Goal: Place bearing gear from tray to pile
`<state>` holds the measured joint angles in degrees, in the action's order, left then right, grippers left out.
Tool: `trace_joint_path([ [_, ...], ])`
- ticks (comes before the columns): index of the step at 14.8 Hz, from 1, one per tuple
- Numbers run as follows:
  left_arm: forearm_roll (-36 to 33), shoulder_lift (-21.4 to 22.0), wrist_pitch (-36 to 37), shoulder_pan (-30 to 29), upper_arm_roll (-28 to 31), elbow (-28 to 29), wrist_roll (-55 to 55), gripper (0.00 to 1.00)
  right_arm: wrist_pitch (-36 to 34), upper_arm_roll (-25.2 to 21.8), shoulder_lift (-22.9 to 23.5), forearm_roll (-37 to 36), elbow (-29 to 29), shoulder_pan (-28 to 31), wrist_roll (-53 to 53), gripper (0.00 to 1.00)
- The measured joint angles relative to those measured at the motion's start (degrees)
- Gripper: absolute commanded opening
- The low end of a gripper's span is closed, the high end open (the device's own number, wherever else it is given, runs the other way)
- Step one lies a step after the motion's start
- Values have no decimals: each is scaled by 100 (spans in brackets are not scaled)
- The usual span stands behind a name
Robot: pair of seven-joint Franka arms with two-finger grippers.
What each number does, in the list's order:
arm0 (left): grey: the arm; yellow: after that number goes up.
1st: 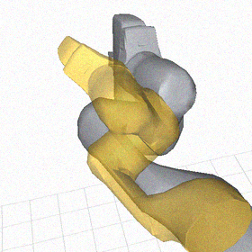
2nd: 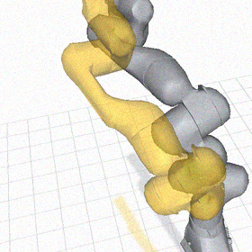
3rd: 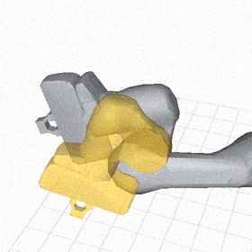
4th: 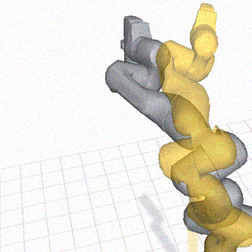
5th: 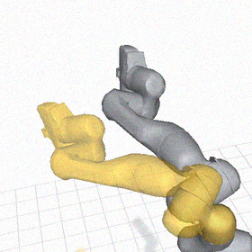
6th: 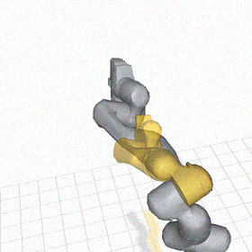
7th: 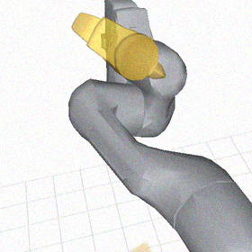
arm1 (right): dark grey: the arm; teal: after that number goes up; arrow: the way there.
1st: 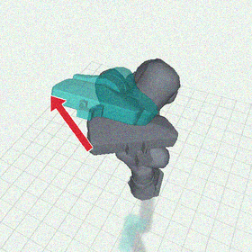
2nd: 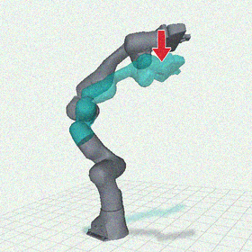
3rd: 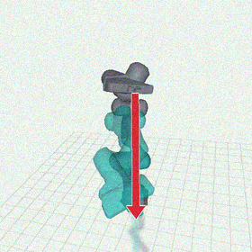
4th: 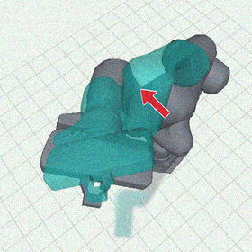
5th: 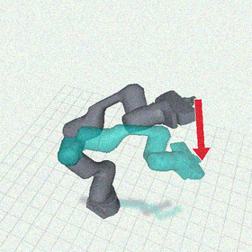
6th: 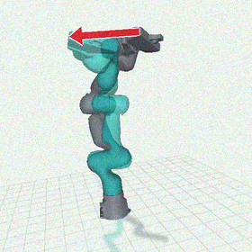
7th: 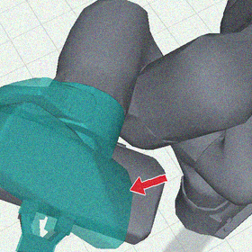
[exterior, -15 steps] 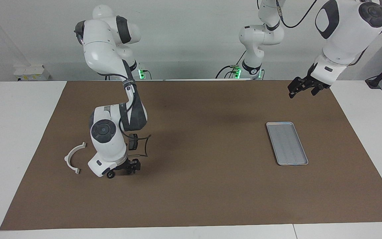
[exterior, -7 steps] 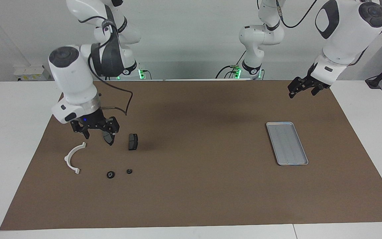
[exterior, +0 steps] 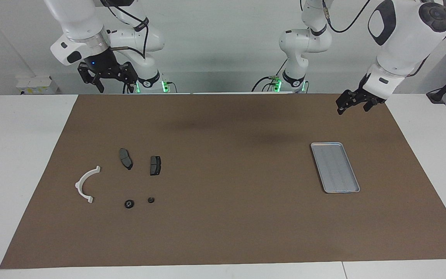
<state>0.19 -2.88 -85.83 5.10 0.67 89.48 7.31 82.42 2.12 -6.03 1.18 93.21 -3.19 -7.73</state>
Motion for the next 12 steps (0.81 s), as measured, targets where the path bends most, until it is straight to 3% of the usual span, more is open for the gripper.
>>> trace_joint_path([
  [12,0,1,0,0,0,0,0,100,865,-46,133,-379,-45,1,495,100],
])
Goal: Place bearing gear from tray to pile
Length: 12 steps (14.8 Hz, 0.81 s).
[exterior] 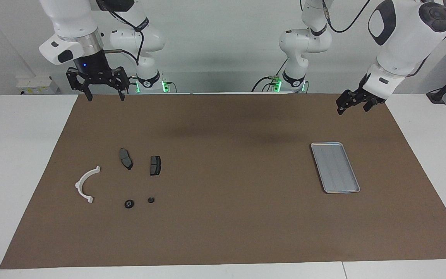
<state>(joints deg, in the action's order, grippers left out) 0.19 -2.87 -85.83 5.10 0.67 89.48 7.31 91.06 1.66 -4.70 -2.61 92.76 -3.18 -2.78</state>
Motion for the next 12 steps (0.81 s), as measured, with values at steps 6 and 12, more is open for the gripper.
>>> trace_joint_path([
  [6,0,0,0,0,0,0,0,100,-59,3,13,109,4,0,0,100],
  [12,0,0,0,0,0,0,0,100,-97,4,13,256,4,0,-121,100],
])
